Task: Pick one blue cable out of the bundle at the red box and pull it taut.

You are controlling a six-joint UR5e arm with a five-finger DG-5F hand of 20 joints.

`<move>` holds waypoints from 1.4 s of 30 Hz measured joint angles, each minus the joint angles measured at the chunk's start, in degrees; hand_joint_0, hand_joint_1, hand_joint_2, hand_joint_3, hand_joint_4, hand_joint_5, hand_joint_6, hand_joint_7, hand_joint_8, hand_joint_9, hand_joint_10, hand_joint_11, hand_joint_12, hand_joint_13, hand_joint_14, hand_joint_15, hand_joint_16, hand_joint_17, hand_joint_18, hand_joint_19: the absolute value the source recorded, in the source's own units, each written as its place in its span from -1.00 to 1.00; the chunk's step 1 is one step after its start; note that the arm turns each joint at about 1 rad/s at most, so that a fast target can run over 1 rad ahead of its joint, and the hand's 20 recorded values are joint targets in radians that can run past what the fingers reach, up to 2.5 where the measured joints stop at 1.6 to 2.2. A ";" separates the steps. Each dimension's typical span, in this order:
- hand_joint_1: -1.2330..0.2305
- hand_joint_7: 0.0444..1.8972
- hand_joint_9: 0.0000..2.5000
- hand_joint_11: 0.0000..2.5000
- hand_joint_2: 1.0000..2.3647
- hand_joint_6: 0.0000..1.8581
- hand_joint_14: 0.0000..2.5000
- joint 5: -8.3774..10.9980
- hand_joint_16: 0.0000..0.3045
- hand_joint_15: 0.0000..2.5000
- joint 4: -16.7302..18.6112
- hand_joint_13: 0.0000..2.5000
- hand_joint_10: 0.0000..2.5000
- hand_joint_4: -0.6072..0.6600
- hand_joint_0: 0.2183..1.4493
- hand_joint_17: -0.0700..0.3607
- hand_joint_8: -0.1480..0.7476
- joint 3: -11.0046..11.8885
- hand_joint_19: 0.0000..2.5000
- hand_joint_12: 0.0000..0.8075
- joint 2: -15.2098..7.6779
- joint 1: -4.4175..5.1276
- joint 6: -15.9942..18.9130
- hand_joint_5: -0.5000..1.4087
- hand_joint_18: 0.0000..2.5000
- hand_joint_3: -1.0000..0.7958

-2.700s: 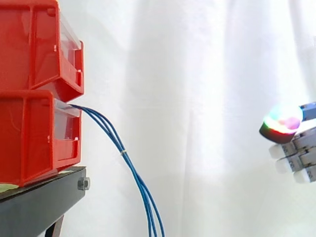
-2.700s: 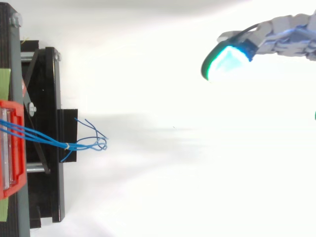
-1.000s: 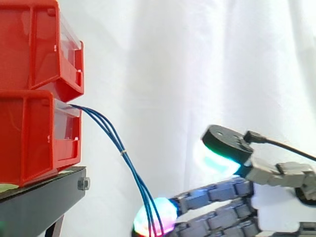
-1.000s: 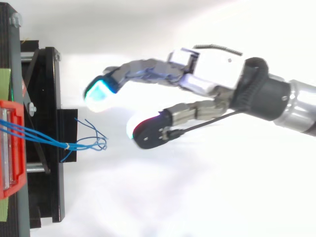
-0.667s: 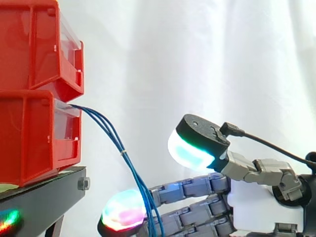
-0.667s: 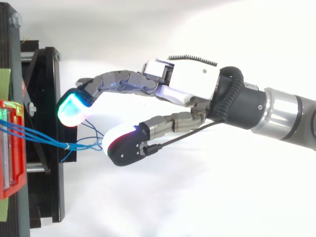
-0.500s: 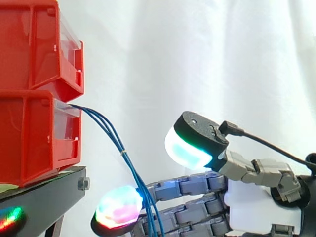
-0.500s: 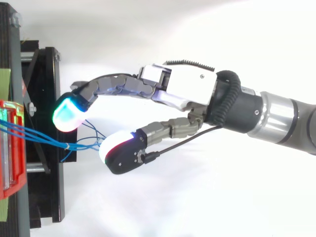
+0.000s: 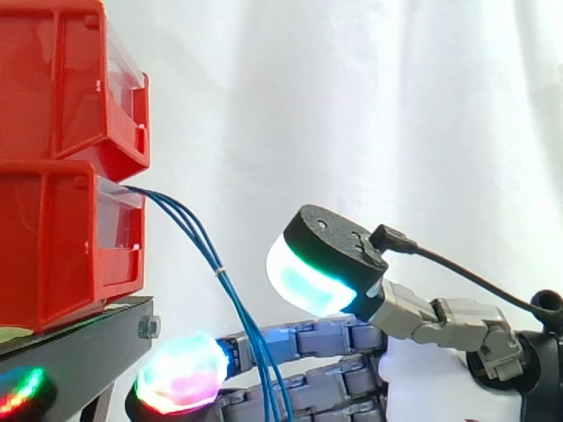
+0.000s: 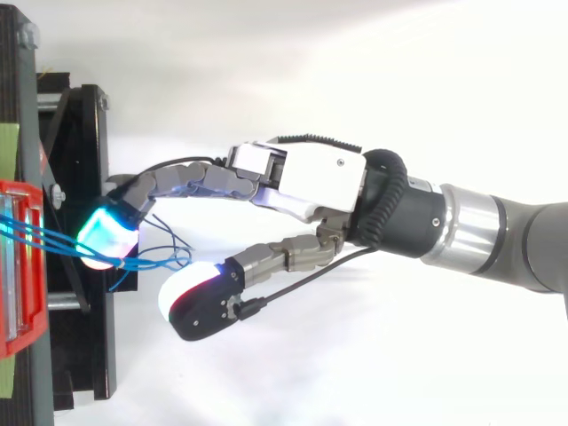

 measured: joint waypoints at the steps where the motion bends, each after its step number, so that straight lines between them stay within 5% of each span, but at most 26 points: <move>1: -0.24 -0.20 -0.79 -1.00 -1.00 -0.46 -1.00 -0.08 -0.63 -0.90 -0.15 -0.84 -1.00 0.46 -0.52 -0.08 -0.05 0.14 -0.91 -0.17 0.00 0.01 -0.07 -0.66 -0.91 -0.44; 32: -0.29 0.19 -0.74 -1.00 -0.99 -0.46 -1.00 -0.87 -0.66 -0.91 -2.69 -0.81 -1.00 0.45 -0.39 -0.13 -0.05 3.80 -0.93 -0.21 0.04 0.00 -0.66 -0.60 -0.88 -0.33; 42: -0.28 0.15 -0.74 -0.99 -0.99 -0.46 -1.00 -1.56 -0.66 -0.90 -3.15 -0.81 -1.00 0.46 -0.40 -0.13 -0.05 4.22 -0.92 -0.21 0.06 -0.48 -0.51 -0.60 -0.88 -0.36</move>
